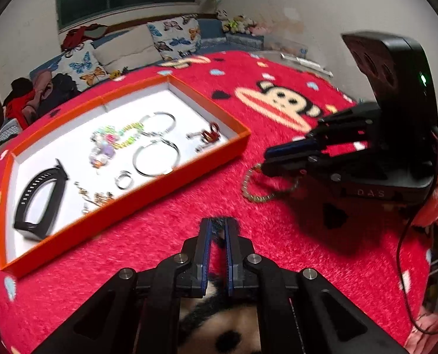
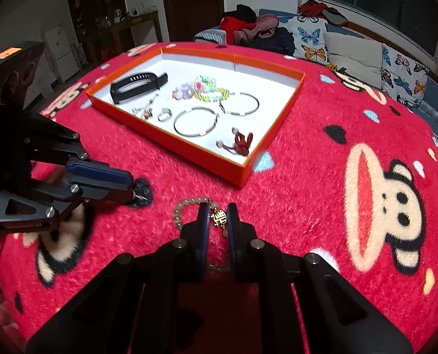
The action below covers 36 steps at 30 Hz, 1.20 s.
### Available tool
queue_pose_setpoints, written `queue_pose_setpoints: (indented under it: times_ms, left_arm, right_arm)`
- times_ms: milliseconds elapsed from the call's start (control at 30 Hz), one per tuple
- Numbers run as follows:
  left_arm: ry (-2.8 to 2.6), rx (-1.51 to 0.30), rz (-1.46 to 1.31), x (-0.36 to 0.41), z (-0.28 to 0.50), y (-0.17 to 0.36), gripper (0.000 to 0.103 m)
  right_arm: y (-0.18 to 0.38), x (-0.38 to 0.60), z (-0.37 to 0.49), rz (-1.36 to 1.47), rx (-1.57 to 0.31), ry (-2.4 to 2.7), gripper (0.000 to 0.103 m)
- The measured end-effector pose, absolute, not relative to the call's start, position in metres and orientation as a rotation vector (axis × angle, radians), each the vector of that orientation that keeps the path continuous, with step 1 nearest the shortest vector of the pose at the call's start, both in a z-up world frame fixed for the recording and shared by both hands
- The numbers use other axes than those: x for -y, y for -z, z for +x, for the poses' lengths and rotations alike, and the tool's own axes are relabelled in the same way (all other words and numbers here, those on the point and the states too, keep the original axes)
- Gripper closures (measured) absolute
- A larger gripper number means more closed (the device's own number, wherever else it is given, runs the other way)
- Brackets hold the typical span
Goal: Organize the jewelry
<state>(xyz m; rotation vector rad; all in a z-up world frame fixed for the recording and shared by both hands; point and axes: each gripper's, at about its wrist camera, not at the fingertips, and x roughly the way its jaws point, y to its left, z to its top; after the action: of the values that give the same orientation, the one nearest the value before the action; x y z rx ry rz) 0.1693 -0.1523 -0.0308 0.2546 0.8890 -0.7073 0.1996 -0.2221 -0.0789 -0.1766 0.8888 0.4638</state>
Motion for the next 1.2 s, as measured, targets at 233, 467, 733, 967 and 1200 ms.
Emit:
queue_pose_setpoints:
  times_ms: [233, 467, 733, 967, 1200]
  left_arm:
    - [0.637, -0.819, 0.198, 0.120, 0.179, -0.007, 0.094]
    - [0.598, -0.788, 0.147, 0.094, 0.193, -0.032, 0.094]
    - [0.705, -0.854, 0.171, 0.117, 0.170, -0.010, 0.092]
    - [0.742, -0.940, 0.190, 0.138, 0.164, 0.028, 0.060]
    - [0.748, -0.895, 0.272, 0.152, 0.159, 0.036, 0.062]
  right_arm:
    - [0.039, 0.220, 0.199, -0.136, -0.809, -0.482, 0.091]
    - [-0.002, 0.215, 0.208, -0.116, -0.713, -0.495, 0.091]
    - [-0.008, 0.211, 0.207, -0.124, -0.691, -0.501, 0.091]
    - [0.000, 0.218, 0.201, -0.109, -0.709, -0.497, 0.091]
    - [0.011, 0.224, 0.201, -0.092, -0.730, -0.488, 0.091]
